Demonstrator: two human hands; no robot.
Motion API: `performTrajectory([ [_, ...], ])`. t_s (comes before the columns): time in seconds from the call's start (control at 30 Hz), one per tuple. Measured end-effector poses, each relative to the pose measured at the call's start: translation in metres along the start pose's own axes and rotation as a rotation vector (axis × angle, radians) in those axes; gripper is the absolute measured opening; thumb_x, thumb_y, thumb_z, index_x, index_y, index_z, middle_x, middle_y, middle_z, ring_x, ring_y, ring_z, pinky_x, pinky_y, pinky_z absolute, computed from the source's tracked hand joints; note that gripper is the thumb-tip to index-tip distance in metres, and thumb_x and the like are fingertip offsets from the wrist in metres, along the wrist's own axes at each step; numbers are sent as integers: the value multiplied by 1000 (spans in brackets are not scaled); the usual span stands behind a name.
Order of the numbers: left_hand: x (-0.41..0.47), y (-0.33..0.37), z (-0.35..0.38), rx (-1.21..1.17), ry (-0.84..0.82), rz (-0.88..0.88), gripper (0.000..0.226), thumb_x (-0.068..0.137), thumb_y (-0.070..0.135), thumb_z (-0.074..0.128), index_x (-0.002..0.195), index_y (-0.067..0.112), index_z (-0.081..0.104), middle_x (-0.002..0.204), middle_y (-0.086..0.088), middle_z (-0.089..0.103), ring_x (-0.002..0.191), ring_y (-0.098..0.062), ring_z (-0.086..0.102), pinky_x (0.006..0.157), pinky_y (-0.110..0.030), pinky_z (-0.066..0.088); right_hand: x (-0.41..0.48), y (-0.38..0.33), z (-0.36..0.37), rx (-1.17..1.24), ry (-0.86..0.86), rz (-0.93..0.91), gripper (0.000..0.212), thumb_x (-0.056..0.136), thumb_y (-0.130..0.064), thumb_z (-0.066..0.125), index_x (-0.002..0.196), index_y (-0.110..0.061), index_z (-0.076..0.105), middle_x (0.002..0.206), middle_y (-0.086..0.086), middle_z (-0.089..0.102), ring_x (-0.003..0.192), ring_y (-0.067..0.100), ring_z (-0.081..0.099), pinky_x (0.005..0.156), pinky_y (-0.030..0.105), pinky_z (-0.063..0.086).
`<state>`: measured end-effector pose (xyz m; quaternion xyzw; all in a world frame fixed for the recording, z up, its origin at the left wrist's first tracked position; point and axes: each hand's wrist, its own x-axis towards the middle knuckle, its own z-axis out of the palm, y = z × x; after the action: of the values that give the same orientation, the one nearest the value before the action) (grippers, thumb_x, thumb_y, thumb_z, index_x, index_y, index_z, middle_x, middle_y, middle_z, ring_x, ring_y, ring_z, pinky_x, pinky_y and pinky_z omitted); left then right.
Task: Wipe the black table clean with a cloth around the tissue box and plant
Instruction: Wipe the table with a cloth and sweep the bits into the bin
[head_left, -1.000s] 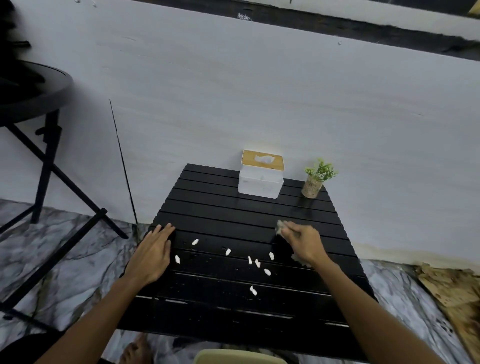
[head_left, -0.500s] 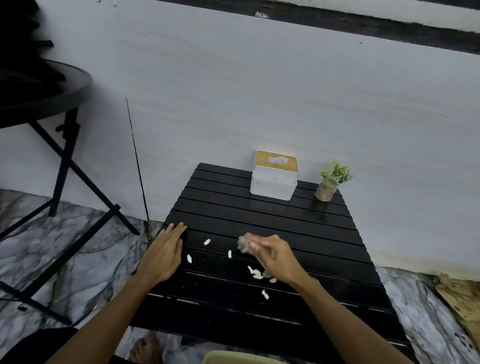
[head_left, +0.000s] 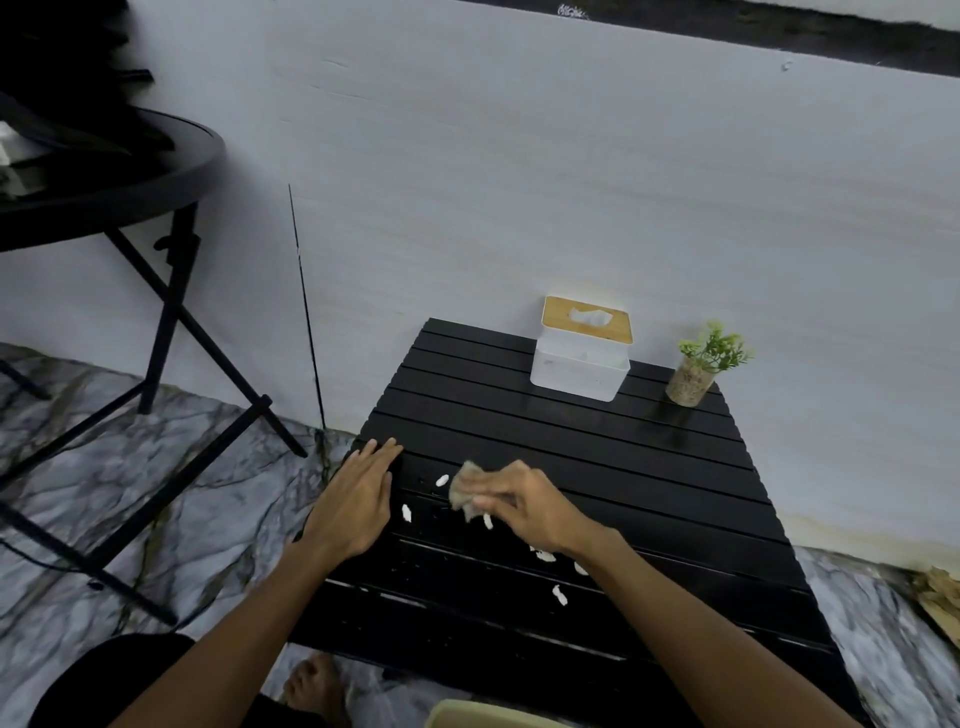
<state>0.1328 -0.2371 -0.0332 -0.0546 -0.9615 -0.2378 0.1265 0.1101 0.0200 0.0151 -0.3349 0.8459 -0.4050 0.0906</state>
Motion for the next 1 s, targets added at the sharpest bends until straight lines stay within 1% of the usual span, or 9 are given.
performTrajectory([
  [0.13, 1, -3, 1, -14, -11, 11, 44, 103, 18, 30, 147, 16, 34, 155, 2, 33, 146, -16, 20, 114, -18, 4, -24, -2, -22, 179, -106, 137, 25, 100, -19, 62, 123, -15, 73, 124, -9, 71, 120, 1, 63, 101, 15, 46],
  [0.3, 0, -4, 2, -31, 2, 5, 45, 103, 18, 31, 148, 16, 32, 155, 1, 33, 146, -15, 19, 113, -17, 2, -1, 26, -40, 114, 390, 315, 23, 99, -22, 63, 119, -24, 75, 121, -12, 71, 111, -3, 65, 107, 25, 48],
  [0.4, 0, -3, 0, -47, -7, -10, 45, 104, 19, 30, 149, 17, 31, 156, 1, 31, 146, -14, 18, 112, -17, 2, 33, 45, -21, -24, 498, 354, 21, 101, -20, 61, 115, -18, 77, 109, -7, 76, 98, 0, 68, 101, 19, 50],
  [0.57, -1, -1, -5, -109, -53, -63, 48, 104, 20, 31, 151, 21, 24, 158, -3, 26, 147, -19, 16, 112, -22, 10, 78, 41, 23, -174, 362, 148, 20, 100, -20, 62, 113, -21, 76, 107, -7, 75, 97, 15, 70, 94, 35, 55],
  [0.67, 0, -6, -9, -186, -78, -89, 55, 100, 8, 34, 152, 23, 22, 153, -12, 35, 141, -25, 31, 111, -26, 24, 84, 25, 40, -164, 187, -6, 23, 100, -23, 61, 119, -19, 74, 117, -6, 74, 106, 10, 69, 98, 33, 54],
  [0.73, -1, -6, -13, -222, -71, -114, 66, 92, -7, 38, 151, 19, 24, 136, -25, 49, 123, -36, 48, 100, -35, 39, 78, 9, 42, -149, 108, -76, 25, 100, -20, 62, 121, -15, 73, 125, -4, 72, 113, 2, 65, 106, 22, 44],
  [0.8, -2, -2, -16, -230, -65, -119, 73, 85, -14, 39, 151, 16, 25, 126, -30, 53, 114, -41, 51, 95, -37, 40, 70, -2, 40, -141, 34, -101, 26, 99, -20, 62, 123, -16, 72, 128, -3, 70, 116, -6, 60, 107, 14, 32],
  [0.9, -2, 2, -17, -227, -69, -128, 77, 83, -15, 39, 151, 17, 23, 131, -26, 52, 115, -40, 51, 96, -36, 40, 57, -10, 38, -85, -109, -89, 26, 100, -22, 62, 124, -19, 71, 133, -5, 67, 127, -1, 55, 115, 32, 40],
  [1.0, -1, -1, -15, -238, -78, -141, 81, 81, -16, 38, 151, 19, 23, 146, -17, 43, 128, -31, 45, 103, -36, 38, 44, -11, 30, 19, -256, -43, 25, 100, -19, 62, 123, -14, 71, 135, -2, 66, 132, 5, 55, 111, 41, 47],
])
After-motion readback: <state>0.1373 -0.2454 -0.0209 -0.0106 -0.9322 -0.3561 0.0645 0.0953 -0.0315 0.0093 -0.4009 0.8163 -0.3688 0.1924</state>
